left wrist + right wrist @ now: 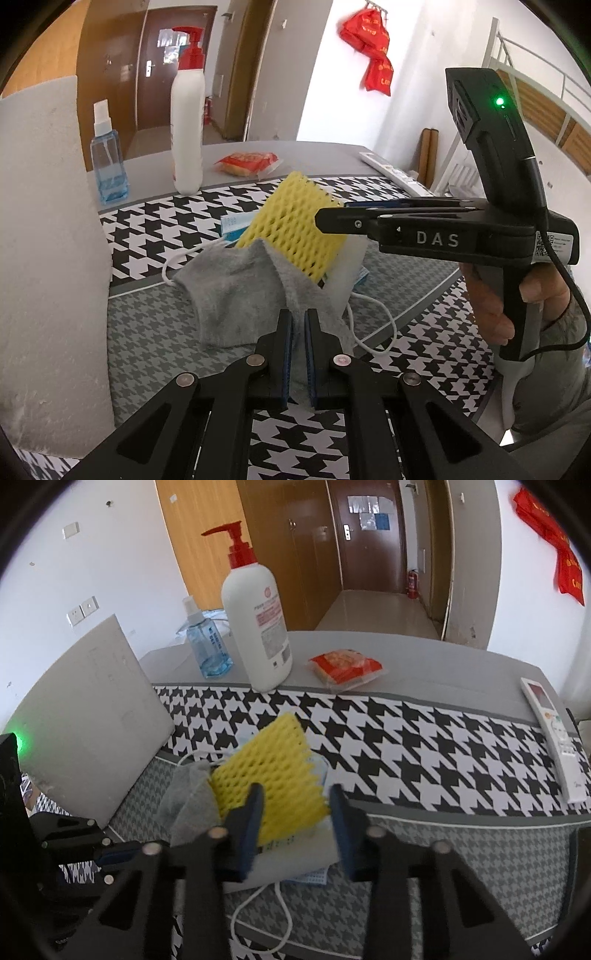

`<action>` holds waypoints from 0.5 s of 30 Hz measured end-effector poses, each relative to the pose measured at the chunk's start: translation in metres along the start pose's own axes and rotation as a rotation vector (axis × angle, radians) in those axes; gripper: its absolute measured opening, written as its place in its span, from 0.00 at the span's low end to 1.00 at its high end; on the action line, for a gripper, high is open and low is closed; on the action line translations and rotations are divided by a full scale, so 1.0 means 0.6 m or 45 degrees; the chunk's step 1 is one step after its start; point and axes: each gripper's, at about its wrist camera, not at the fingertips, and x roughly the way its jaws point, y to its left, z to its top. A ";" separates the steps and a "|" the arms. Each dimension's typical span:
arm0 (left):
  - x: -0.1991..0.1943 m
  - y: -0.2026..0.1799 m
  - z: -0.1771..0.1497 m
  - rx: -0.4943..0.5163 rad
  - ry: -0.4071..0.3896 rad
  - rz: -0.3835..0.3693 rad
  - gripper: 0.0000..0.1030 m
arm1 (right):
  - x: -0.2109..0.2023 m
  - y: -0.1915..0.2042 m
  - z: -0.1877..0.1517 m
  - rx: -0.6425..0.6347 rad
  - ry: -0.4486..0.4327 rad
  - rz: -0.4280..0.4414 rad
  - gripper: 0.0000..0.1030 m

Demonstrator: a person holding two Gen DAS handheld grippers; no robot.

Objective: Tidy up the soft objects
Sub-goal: 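Grasp and lift the yellow foam mesh sponge with the right tool while the left tool holds the grey cloth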

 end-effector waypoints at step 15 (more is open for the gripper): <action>0.014 -0.009 0.010 -0.018 -0.011 0.032 0.55 | -0.054 -0.008 -0.006 0.029 -0.066 -0.025 0.09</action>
